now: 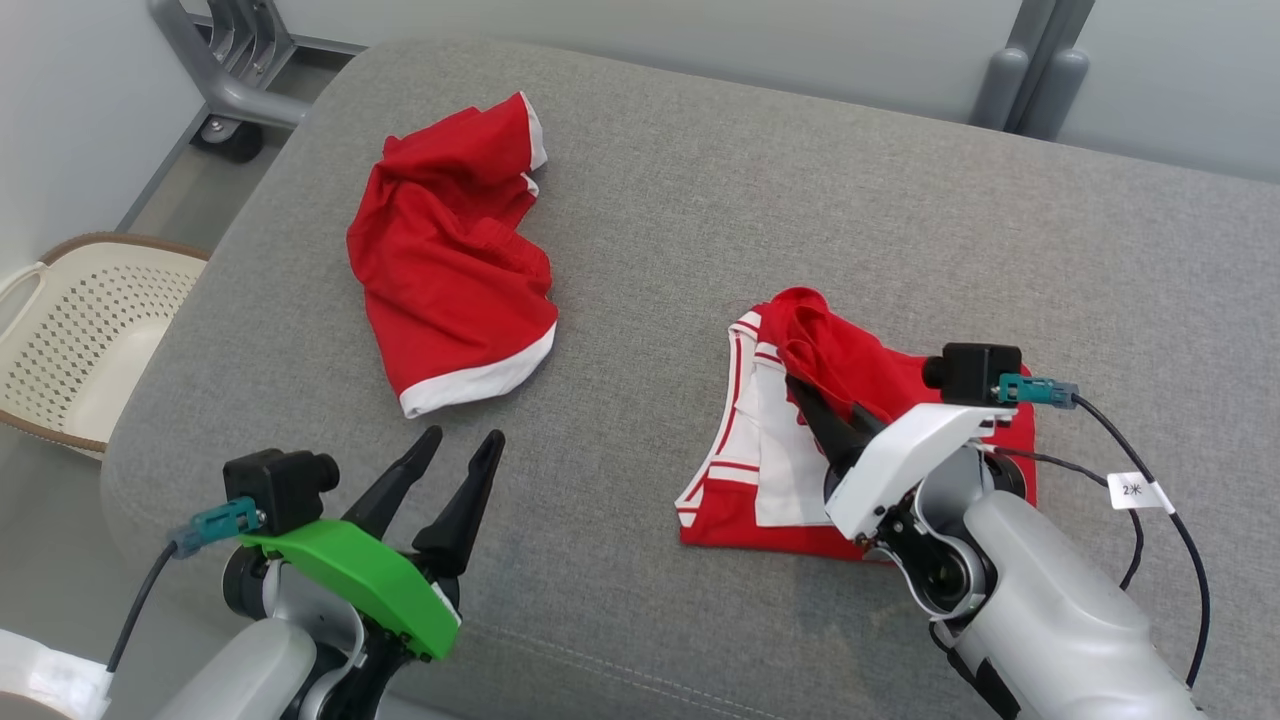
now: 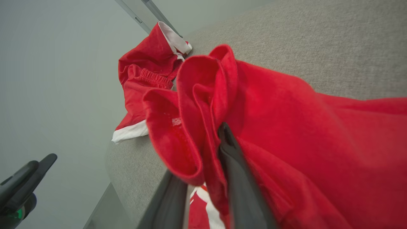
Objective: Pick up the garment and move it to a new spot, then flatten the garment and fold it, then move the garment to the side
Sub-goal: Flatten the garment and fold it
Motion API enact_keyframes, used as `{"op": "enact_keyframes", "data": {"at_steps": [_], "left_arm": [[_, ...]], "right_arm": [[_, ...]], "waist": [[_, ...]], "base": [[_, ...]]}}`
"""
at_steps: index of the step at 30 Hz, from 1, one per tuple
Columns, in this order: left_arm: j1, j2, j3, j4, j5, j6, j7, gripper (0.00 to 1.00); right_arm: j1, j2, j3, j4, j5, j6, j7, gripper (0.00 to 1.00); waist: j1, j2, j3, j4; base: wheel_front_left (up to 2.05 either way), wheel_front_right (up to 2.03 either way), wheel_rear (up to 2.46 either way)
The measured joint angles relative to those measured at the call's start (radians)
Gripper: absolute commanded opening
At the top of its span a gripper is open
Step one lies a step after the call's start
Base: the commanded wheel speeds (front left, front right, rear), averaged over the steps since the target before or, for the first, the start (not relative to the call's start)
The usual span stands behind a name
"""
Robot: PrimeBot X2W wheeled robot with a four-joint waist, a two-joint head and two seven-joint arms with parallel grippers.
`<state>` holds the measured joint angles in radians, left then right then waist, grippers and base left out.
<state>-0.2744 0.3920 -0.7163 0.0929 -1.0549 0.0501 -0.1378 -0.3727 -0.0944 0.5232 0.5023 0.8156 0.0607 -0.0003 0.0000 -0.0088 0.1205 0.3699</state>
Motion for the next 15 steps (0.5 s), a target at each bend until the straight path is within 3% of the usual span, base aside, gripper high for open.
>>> {"op": "enact_keyframes", "data": {"at_steps": [1, 15], "left_arm": [[0.001, 0.000, 0.000, 0.000, 0.000, 0.000, 0.000, 1.00], [0.010, 0.005, 0.005, -0.001, -0.004, 0.003, -0.009, 1.00]], "right_arm": [[-0.003, 0.001, 0.002, 0.005, 0.000, 0.000, 0.000, 1.00], [-0.031, 0.028, 0.003, -0.025, 0.057, 0.027, -0.021, 1.00]], "waist": [[0.0000, 0.0000, 0.000, 0.000], [0.0000, 0.0000, 0.001, -0.034]], "base": [[0.00, 0.00, 0.00], [0.00, 0.00, 0.00]]}}
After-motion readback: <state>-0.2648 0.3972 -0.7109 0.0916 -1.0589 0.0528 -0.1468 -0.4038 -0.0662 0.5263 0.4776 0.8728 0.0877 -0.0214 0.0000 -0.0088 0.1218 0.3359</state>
